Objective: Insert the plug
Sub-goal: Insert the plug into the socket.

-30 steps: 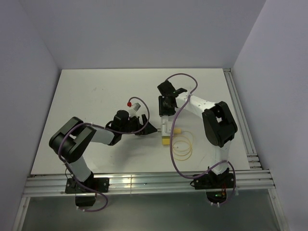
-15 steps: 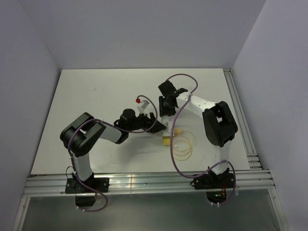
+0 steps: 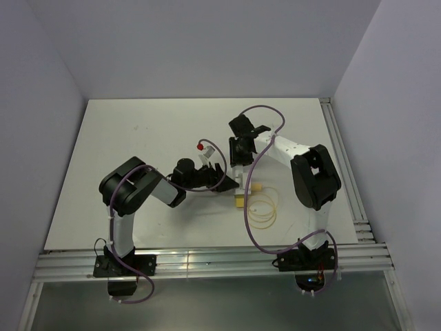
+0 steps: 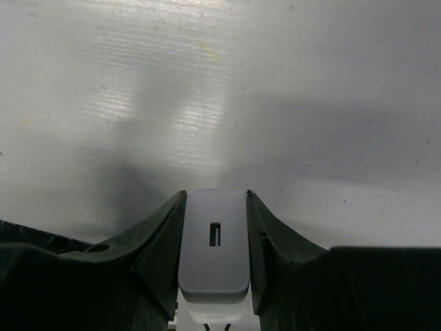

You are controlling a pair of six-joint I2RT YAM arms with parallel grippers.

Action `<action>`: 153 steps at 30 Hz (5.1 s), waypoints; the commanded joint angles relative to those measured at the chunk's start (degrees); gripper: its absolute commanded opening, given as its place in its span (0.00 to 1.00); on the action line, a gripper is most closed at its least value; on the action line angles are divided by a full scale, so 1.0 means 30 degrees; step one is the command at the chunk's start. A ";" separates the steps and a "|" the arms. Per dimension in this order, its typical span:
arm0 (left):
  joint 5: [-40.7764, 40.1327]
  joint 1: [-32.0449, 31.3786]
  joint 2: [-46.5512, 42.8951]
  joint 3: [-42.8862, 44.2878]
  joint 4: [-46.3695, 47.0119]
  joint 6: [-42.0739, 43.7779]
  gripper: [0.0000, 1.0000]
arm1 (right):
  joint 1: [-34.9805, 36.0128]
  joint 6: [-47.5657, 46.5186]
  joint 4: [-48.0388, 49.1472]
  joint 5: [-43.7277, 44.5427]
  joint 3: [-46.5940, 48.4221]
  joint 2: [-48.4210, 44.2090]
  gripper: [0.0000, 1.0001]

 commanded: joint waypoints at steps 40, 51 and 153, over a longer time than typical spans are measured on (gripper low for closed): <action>-0.1397 -0.0196 -0.3039 0.0468 0.1396 0.5009 0.00 | 0.0180 0.0222 -0.0823 0.0222 -0.0816 -0.4966 0.00; -0.3180 -0.0460 -0.7021 -0.2489 0.1814 0.9723 0.00 | 0.0150 0.1160 0.0024 -0.1184 -0.2952 -0.8275 0.00; -0.9776 -0.3420 -1.0072 0.0586 -1.3779 0.2345 0.74 | 0.1879 0.3358 0.3453 -0.0071 -1.0278 -1.4605 0.00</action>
